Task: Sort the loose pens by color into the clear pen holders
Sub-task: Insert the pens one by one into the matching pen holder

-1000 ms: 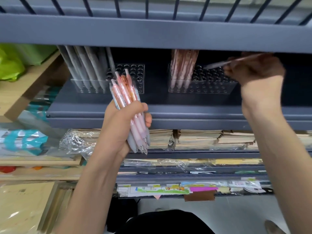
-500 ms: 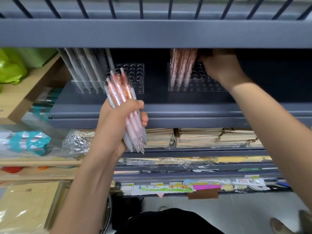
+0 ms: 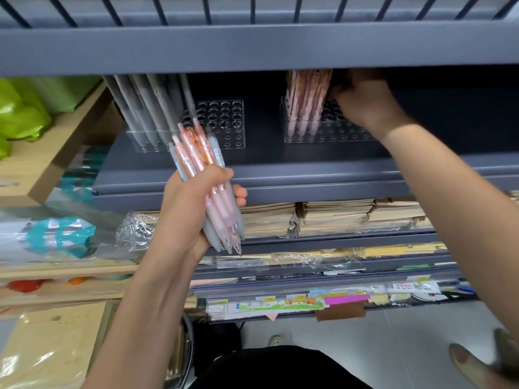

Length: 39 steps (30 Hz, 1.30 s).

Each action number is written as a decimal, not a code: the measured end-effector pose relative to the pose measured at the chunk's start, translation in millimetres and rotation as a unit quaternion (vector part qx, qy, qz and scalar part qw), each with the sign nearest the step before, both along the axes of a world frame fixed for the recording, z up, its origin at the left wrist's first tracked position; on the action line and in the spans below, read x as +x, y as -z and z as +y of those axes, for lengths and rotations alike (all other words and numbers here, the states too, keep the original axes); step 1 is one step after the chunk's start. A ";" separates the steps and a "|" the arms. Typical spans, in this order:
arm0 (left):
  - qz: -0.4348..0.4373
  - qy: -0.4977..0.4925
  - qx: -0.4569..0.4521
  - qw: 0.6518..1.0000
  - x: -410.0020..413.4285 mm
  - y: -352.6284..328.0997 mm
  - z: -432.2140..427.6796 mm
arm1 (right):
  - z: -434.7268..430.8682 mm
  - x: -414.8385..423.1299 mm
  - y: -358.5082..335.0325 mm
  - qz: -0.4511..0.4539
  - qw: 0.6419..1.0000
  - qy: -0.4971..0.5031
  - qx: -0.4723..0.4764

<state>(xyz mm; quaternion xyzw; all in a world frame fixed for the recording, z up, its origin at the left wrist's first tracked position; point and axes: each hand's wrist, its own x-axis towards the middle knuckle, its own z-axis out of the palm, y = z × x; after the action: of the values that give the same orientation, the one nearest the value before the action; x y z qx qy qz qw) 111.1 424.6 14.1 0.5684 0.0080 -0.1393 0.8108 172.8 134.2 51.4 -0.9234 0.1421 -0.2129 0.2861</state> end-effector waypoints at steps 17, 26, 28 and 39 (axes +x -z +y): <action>-0.012 0.050 -0.020 0.998 -5.2 2.8 23.7 | 133.1 -86.1 -8.0 -0.075 0.973 -0.115 0.187; -0.027 0.046 -0.037 0.998 -4.5 7.6 46.4 | 174.8 -68.8 -1.4 0.028 0.961 -0.178 0.210; -0.015 0.030 -0.068 0.997 -3.6 7.9 51.2 | 178.0 -65.9 -0.8 0.016 0.957 -0.181 0.228; -0.021 -0.015 -0.005 1.000 5.1 11.8 78.0 | 206.7 -56.2 1.5 -0.053 0.922 -0.189 0.335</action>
<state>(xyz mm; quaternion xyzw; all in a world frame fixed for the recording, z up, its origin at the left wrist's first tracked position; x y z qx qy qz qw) 116.1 502.6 2.4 0.5667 -0.0017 -0.1150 0.8159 116.5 340.9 50.0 -0.7709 0.0123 -0.1432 0.6205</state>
